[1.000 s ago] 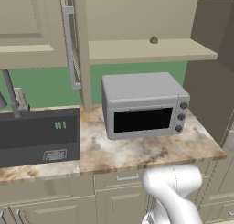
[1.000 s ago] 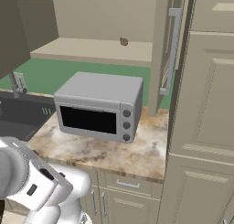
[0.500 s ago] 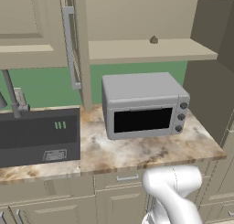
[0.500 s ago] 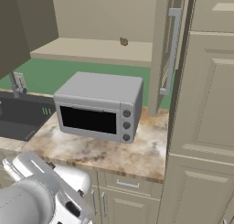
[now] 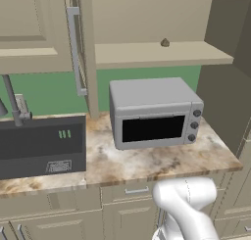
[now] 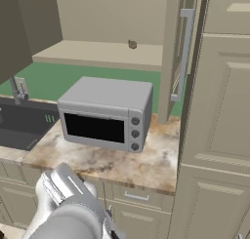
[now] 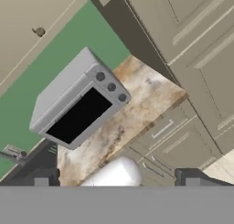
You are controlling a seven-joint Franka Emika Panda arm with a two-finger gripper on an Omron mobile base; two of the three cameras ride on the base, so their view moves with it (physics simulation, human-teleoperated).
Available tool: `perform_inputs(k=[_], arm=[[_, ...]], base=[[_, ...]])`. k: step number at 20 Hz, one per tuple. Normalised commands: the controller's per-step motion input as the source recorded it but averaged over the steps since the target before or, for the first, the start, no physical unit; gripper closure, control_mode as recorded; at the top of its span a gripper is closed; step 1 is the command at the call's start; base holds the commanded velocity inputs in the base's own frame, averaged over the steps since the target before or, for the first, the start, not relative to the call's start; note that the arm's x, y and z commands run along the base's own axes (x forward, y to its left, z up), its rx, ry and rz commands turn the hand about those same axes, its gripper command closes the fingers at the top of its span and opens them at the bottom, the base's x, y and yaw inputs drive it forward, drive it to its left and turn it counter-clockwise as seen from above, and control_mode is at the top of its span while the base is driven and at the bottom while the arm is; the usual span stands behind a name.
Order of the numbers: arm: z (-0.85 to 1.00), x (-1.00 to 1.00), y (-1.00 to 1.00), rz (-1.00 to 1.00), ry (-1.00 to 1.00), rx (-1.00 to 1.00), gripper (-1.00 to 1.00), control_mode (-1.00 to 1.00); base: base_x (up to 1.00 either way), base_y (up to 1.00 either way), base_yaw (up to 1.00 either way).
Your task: Pick the avocado and bread from the counter and place them on the plate. Then pick the jam from the cabinet and place it next to the plate. Lastly close the cabinet door.
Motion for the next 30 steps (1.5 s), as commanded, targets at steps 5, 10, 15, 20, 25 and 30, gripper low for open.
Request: perform_inputs(k=[5, 10, 15, 20, 25, 30], arm=[[0.00, 0.03, -0.38, 0.00, 0.03, 0.19, -1.00, -1.00], [0.00, 0.23, -0.21, 0.00, 0.01, 0.12, -1.00, -1.00], [0.00, 0.20, -0.23, 0.00, 0.00, 0.12, -1.00, -1.00], [0.00, 0.08, -0.24, 0.00, 0.00, 0.16, -1.00, -1.00], [0.00, 0.24, -0.07, 0.00, 0.00, 0.13, -1.00, -1.00], [0.00, 0.24, -0.07, 0.02, 0.00, 0.14, -1.00, -1.00]], base=[[0.00, 0.00, 0.00], [0.00, 0.00, 0.00], [0.00, 0.00, 0.00], [0.00, 0.00, 0.00], [0.00, 0.00, 0.00], [0.00, 0.00, 0.00]])
